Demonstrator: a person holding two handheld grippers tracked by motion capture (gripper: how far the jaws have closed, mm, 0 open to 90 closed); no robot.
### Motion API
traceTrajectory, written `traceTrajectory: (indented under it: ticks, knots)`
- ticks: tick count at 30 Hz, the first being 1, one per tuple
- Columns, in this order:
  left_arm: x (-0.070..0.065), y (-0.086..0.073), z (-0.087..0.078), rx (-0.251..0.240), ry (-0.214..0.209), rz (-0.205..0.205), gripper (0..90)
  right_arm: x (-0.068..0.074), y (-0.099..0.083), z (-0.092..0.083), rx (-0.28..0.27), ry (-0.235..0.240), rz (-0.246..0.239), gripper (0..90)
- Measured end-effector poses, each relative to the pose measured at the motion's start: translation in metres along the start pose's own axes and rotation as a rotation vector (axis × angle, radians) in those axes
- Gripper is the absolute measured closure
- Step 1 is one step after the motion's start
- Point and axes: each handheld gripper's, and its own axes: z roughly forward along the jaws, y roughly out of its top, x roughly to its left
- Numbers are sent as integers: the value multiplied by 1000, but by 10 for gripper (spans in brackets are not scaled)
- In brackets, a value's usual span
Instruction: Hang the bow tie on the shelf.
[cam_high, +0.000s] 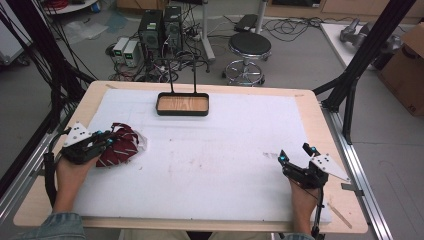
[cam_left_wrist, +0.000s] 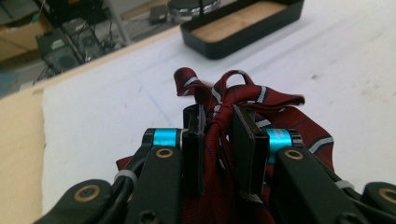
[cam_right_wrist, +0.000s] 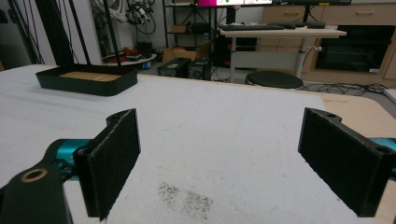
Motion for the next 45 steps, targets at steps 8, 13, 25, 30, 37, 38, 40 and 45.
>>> traceTrajectory:
  ticks: [8,13,25,30,37,38,40,45]
  knots:
    - [-6,22,1,-27,-43,53,743,0,0,0,0,2,4,119]
    - [-3,37,7,-54,-85,66,743,0,0,0,5,0,9,119]
    - [-2,83,37,-64,-160,125,743,0,-1,0,10,4,13,119]
    - [-1,104,51,-67,-183,131,743,-1,-1,1,8,7,13,119]
    - [7,129,70,-72,-195,131,743,-1,-1,1,13,6,16,119]
    - [9,131,71,-74,-192,130,743,0,-1,1,13,6,15,119]
    - [13,136,74,-71,-183,128,743,0,-1,1,13,6,17,120]
    - [26,146,81,-80,-150,114,743,0,-1,1,12,5,15,119]
